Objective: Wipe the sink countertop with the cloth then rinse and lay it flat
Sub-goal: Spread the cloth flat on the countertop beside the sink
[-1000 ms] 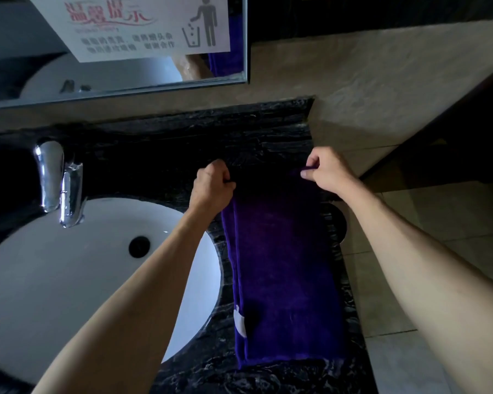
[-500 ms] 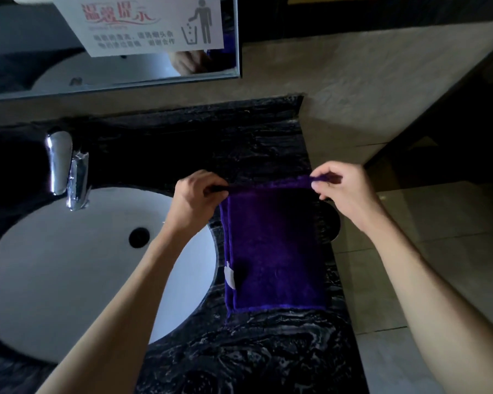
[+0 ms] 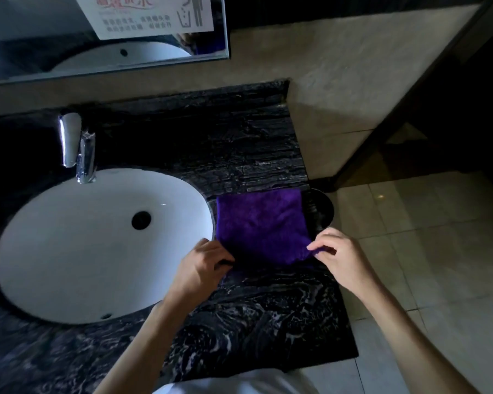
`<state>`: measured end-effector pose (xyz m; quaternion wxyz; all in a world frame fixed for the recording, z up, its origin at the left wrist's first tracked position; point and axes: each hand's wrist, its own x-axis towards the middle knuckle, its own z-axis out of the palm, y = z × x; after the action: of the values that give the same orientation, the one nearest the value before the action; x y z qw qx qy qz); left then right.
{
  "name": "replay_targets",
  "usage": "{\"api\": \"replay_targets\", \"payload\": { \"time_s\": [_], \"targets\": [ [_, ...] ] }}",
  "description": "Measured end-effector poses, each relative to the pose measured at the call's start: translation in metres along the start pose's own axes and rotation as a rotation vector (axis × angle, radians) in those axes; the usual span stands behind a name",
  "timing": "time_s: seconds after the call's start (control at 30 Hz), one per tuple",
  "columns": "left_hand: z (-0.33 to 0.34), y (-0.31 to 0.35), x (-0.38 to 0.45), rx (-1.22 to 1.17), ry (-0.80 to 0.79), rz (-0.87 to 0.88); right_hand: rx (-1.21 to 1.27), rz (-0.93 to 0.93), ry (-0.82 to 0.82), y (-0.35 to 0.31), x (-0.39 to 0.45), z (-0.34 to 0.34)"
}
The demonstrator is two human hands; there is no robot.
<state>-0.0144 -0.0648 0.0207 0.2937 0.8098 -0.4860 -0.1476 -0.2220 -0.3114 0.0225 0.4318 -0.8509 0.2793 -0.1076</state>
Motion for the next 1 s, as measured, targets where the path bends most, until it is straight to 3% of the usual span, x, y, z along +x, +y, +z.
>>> {"api": "replay_targets", "payload": {
  "time_s": [0.23,0.4,0.57,0.87,1.0],
  "targets": [
    [0.002,0.007,-0.01,0.134,-0.088,-0.042,-0.249,-0.002,-0.038,0.003,-0.019,0.003],
    [0.009,0.03,0.033,0.153,0.137,-0.003,-0.359,-0.057,0.266,-0.033,0.016,0.024],
    [0.045,0.042,0.073,0.256,0.018,-0.153,-0.564,-0.126,0.05,-0.036,0.059,0.073],
    [0.057,0.028,0.069,0.442,0.033,-0.293,-0.688,0.022,0.065,-0.024,0.065,0.076],
    [0.061,0.035,0.069,0.358,0.046,-0.261,-0.679,-0.095,0.053,-0.034,0.054,0.084]
  ]
}}
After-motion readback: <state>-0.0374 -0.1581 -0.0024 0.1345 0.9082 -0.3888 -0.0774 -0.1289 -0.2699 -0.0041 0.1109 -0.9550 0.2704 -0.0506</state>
